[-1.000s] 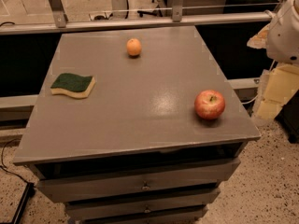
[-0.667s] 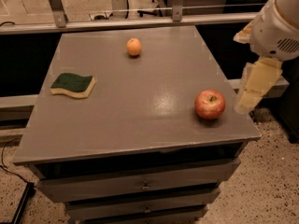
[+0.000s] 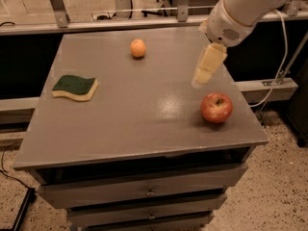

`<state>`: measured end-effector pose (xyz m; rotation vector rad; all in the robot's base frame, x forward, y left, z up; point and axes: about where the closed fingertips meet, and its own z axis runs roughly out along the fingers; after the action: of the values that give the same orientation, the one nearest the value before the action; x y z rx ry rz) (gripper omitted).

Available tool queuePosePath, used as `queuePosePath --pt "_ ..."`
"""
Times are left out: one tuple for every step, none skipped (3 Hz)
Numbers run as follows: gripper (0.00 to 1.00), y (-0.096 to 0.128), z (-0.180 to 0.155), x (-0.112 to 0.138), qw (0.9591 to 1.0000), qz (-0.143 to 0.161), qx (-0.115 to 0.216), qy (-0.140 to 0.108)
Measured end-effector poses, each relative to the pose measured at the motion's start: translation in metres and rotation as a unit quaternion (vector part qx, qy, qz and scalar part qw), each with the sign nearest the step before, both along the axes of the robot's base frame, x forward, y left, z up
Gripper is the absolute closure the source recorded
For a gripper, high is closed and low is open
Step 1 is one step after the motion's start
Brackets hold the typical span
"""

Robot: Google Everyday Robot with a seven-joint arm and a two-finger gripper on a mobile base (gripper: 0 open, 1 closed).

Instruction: Move orange near apple

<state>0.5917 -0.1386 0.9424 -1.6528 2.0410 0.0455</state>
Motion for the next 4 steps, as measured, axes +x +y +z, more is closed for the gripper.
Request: queuePosePath --pt "0.0 0.034 -0.019 0.057 0.9991 -0.015 0.038 -0.008" --pt "0.0 0.058 -0.037 0.1 0.9964 -0.042 0.073 -0.011" --pt "0.0 0.078 -0.054 0.134 0.9904 -0.083 0.111 -0.002" --pt "0.0 0.097 -0.064 0.155 0.9832 -0.109 0.145 0.013"
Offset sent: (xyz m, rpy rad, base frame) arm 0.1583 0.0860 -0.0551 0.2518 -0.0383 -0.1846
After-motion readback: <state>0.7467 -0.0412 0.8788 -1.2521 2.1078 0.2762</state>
